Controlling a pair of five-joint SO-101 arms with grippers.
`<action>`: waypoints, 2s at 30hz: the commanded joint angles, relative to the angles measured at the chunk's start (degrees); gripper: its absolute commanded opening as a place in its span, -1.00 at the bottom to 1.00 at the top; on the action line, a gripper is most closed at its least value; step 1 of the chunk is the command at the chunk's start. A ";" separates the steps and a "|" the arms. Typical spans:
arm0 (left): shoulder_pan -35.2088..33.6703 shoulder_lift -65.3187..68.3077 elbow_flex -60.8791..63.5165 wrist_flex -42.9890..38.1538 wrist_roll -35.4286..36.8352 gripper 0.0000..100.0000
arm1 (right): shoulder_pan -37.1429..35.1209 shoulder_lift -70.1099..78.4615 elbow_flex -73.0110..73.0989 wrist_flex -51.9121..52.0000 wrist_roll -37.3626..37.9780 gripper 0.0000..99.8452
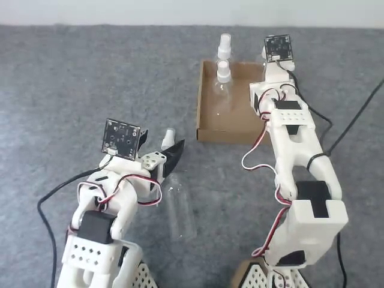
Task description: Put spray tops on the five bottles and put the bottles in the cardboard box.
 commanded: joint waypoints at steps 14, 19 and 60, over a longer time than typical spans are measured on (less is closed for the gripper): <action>-0.09 0.35 -0.31 -1.67 -0.35 -0.45 | -1.19 -8.48 -5.19 7.34 3.60 -0.32; -0.09 0.35 -0.31 -1.67 -0.35 -0.45 | -1.10 -12.97 -10.90 13.05 3.60 -0.32; -43.96 55.82 -49.36 5.19 -6.33 -0.45 | -61.05 -38.99 14.95 47.96 -23.38 -0.32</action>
